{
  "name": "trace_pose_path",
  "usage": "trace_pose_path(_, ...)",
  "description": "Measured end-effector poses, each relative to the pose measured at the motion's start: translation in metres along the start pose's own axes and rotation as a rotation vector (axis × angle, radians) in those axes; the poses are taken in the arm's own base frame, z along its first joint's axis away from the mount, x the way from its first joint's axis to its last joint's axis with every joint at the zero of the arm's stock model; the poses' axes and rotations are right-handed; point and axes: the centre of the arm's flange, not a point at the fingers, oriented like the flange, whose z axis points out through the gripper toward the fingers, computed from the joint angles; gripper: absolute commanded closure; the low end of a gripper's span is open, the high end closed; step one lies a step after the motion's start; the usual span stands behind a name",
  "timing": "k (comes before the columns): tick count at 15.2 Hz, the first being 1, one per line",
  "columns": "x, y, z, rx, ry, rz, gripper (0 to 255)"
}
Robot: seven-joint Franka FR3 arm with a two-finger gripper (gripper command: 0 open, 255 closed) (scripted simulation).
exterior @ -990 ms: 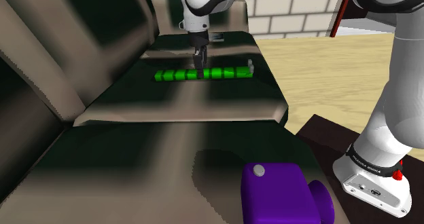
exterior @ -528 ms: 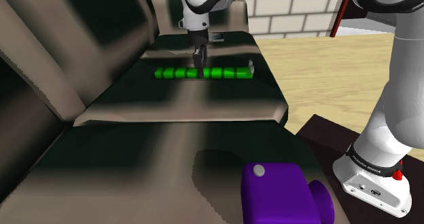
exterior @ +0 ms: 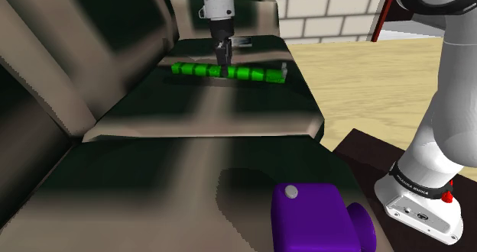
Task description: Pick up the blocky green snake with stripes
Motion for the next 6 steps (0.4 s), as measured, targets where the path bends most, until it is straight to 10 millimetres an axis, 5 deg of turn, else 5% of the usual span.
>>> trace_pose_path(6,-0.001,-0.004,-0.03,0.0,0.0,0.0,255)
